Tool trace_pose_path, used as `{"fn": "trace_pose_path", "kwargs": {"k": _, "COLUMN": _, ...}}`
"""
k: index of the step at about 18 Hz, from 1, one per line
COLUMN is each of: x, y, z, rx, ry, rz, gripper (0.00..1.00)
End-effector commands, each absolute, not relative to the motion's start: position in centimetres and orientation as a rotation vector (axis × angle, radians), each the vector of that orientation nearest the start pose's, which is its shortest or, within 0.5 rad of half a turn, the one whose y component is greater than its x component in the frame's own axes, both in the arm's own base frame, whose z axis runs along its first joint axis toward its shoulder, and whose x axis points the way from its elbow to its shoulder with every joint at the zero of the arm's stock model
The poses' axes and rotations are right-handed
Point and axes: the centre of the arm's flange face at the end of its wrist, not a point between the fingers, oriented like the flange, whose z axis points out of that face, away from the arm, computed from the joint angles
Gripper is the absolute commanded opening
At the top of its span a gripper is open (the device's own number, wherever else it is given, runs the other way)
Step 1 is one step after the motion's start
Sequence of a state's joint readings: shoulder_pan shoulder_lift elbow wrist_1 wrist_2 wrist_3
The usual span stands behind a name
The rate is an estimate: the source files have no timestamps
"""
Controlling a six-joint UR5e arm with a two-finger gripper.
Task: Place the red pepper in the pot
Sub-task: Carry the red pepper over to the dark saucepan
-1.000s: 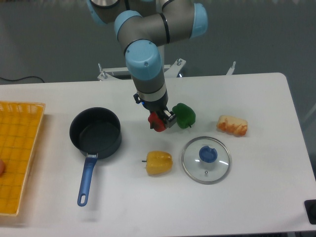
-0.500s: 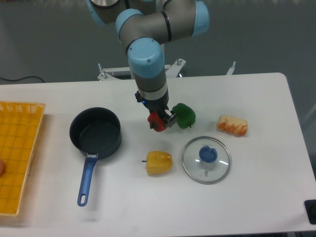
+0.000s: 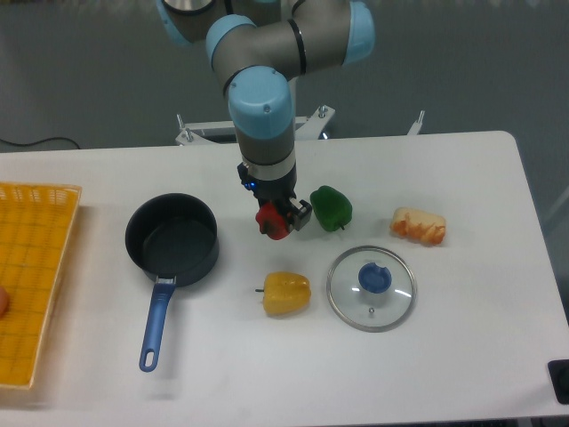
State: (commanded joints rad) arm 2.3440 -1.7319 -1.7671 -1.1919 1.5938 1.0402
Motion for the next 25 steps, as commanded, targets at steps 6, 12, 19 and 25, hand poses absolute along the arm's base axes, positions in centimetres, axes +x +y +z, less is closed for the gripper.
{"fn": "trace_pose_path", "kwargs": {"k": 6, "x": -23.7, "y": 50.2, "z": 34.1, "rx": -3.118, "ry": 0.356, "rz": 0.022, "gripper": 0.46}}
{"fn": "trace_pose_path", "kwargs": {"k": 12, "x": -20.9, "y": 51.3, "z": 33.4, "rx": -3.130, "ry": 0.311, "rz": 0.011, "gripper": 0.47}}
{"fn": "trace_pose_path", "kwargs": {"k": 19, "x": -17.4, "y": 52.9, "z": 33.1, "rx": -3.128, "ry": 0.311, "rz": 0.013, "gripper": 0.47}}
{"fn": "trace_pose_path", "kwargs": {"k": 25, "x": -13.8, "y": 55.5, "z": 30.1, "rx": -3.165, "ry": 0.374, "rz": -0.016, "gripper": 0.48}}
